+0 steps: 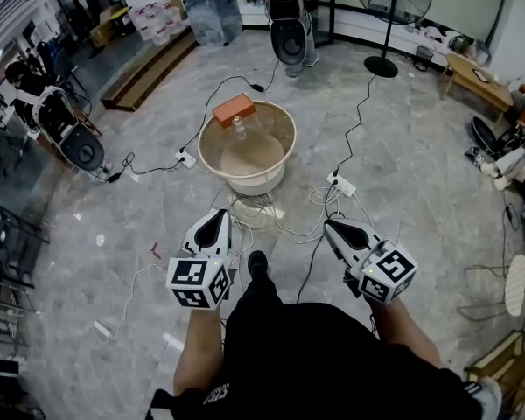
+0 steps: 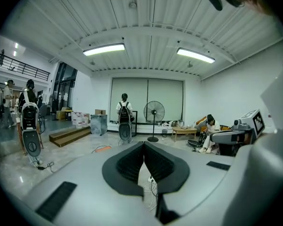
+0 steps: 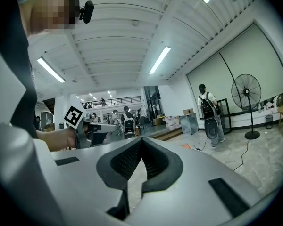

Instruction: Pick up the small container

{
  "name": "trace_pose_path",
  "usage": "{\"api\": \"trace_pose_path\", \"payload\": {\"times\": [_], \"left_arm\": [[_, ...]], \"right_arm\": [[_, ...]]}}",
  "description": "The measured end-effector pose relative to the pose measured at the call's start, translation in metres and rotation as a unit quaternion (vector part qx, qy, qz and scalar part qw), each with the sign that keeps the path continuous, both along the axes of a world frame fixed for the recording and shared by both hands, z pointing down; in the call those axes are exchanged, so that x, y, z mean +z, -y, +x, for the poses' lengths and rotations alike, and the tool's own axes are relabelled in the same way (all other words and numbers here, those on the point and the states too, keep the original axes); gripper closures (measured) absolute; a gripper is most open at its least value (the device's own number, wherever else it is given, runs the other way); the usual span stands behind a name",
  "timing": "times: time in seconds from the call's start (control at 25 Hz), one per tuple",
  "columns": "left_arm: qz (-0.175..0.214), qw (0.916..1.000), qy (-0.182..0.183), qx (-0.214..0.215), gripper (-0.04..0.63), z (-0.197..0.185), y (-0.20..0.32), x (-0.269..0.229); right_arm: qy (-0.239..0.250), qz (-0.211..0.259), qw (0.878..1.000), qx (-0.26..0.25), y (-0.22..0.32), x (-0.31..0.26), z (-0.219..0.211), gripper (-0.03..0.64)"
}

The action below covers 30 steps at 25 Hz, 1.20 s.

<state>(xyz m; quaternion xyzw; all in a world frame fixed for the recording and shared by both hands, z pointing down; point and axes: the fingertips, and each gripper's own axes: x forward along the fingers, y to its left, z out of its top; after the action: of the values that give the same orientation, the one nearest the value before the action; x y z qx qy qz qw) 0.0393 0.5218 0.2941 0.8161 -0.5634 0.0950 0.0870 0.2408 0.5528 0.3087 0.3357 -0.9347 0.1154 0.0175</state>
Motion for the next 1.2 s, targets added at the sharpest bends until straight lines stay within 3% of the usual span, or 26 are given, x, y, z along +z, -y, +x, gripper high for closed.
{"api": "trace_pose_path", "payload": {"times": [0.24, 0.52, 0.96, 1.2], "left_arm": [[0.002, 0.9999, -0.011, 0.011, 0.58, -0.006, 0.04, 0.007], [0.009, 0.9997, -0.017, 0.016, 0.58, -0.038, 0.123, 0.01], [-0.012, 0.9993, -0.028, 0.021, 0.58, -0.137, 0.262, 0.026], [-0.028, 0.9982, -0.041, 0.033, 0.58, -0.191, 0.315, 0.041]], "right_arm": [[-0.004, -0.009, 1.0, 0.011, 0.034, 0.006, -0.003, 0.603], [0.007, -0.032, 0.999, 0.024, 0.112, 0.012, -0.031, 0.603], [-0.013, -0.059, 0.998, -0.003, 0.256, 0.024, -0.148, 0.603], [-0.04, -0.08, 0.995, -0.035, 0.307, 0.031, -0.228, 0.603]]}}
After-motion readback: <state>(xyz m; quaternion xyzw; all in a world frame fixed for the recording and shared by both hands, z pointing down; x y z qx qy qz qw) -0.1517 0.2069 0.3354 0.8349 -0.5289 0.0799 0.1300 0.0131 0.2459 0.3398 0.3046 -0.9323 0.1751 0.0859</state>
